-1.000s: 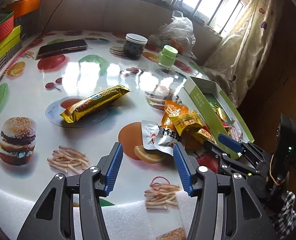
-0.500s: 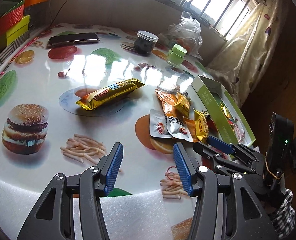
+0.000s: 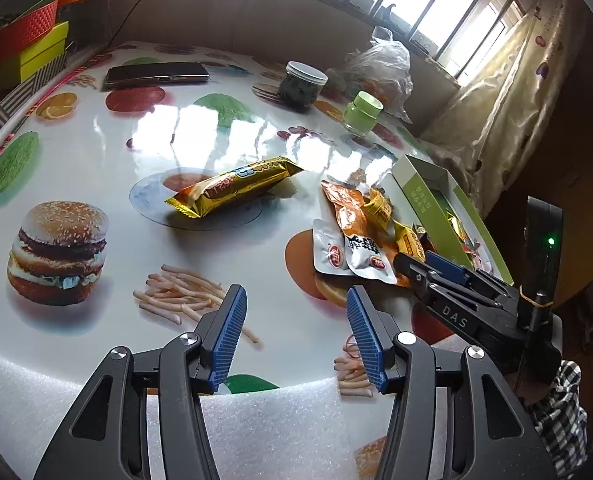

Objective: Organize snacks
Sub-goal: 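Lower both open tools over the yellow peanut-crisp packets in the pile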

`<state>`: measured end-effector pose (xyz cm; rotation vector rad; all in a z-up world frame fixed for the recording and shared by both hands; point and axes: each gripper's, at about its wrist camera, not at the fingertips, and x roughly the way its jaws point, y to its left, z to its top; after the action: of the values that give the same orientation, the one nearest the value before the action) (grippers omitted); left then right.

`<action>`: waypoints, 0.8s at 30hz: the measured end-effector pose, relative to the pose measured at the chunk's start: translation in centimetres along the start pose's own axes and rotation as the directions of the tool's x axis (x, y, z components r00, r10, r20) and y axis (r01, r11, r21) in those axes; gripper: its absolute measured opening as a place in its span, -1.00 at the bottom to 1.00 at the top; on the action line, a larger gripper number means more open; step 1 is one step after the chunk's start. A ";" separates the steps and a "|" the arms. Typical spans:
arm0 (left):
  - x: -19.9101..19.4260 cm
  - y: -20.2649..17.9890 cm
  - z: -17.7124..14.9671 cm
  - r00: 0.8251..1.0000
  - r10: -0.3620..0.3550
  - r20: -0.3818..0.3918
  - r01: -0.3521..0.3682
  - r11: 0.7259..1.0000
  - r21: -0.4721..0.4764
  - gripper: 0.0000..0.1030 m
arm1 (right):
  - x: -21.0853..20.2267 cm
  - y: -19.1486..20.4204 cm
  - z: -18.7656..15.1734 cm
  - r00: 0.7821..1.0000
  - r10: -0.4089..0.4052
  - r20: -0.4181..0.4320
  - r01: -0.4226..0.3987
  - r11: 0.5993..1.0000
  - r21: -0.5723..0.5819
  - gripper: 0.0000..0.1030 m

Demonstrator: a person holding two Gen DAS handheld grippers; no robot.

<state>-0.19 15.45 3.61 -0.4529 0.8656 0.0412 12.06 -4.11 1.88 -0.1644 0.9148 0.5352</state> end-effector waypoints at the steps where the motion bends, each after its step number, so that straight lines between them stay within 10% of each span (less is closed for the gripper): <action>1: 0.1 -0.1 0.1 1.000 0.003 -0.003 -0.003 1.000 0.004 0.04 | 0.2 -0.4 0.1 1.000 0.022 0.002 -0.022 0.999 0.023 -0.19; 24: 6.0 -5.3 4.2 0.997 0.011 -0.075 -0.005 0.997 0.079 0.04 | -1.7 -2.2 -1.0 0.986 0.162 0.044 -0.166 0.977 0.133 -0.44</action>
<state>7.88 11.50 3.46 -0.3787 0.9395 -0.0027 11.67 -6.96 2.40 0.0437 0.9346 0.6245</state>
